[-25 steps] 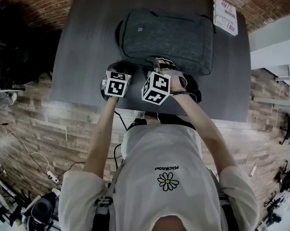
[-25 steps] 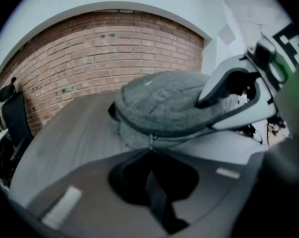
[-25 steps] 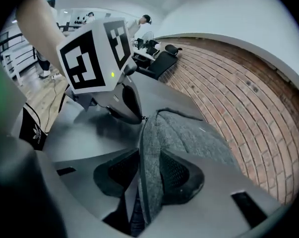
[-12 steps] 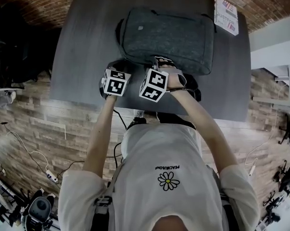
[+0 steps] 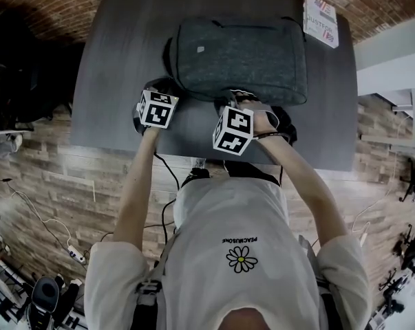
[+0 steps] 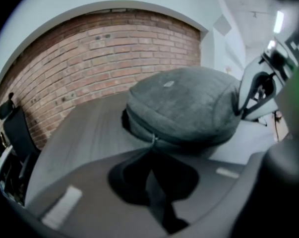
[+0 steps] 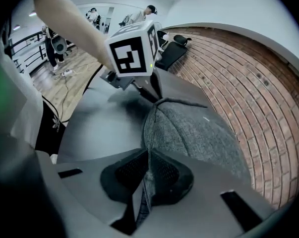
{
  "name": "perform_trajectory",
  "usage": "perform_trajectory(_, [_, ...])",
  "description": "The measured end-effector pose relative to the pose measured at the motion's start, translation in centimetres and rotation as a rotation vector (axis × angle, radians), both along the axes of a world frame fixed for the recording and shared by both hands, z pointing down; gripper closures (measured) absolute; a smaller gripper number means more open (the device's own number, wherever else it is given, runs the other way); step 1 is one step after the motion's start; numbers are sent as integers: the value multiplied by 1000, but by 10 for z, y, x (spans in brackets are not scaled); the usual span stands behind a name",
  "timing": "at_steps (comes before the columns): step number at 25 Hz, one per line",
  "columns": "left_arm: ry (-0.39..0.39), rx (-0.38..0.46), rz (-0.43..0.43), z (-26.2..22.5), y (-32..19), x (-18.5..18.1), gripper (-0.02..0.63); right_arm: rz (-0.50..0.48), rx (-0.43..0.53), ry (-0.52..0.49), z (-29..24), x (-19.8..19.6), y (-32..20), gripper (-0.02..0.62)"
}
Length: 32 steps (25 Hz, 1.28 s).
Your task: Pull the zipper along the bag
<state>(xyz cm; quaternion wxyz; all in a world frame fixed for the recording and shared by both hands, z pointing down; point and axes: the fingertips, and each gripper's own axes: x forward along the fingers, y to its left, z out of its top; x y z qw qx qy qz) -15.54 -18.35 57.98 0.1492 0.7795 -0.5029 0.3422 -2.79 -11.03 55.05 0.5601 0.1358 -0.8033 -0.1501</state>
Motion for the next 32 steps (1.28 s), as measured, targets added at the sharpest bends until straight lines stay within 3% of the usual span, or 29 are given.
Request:
perform_trajectory(11, [-85,-28,175,0,-11,37,595,-9,-44,84,0,89,27,578])
perform_trajectory(17, [-78,-10,241,-1,-12,68,601,76,-68,101,-1,121,30,569])
perform_trajectory(18, [-90,-6,256,-1,-11,70,601,112,-103,64,-7,120,32,565])
perform_trajectory(20, [-104,-3,282,-2,-9,70,601,216,-192,-118,-31,103,35,594])
perform_trajectory(21, [-107,-1,291,-2,-8,70,601,266,-235,-245,-46,87,34,571])
perform_trajectory(22, [-108,2,295,-2,-9,71,601,302,-274,-367,-58,67,33,506])
perform_trajectory(23, [-109,4,296,-2,-9,71,601,328,-305,-464,-65,45,30,439])
perform_trajectory(24, [-108,6,295,-3,-10,71,601,352,-325,-525,-66,24,24,416])
perform_trajectory(27, [-108,6,302,-3,-8,71,601,449,-338,-526,-40,-19,-2,410])
perform_trajectory(32, [-99,8,314,-3,-6,73,601,597,-233,-327,-6,-21,-33,453])
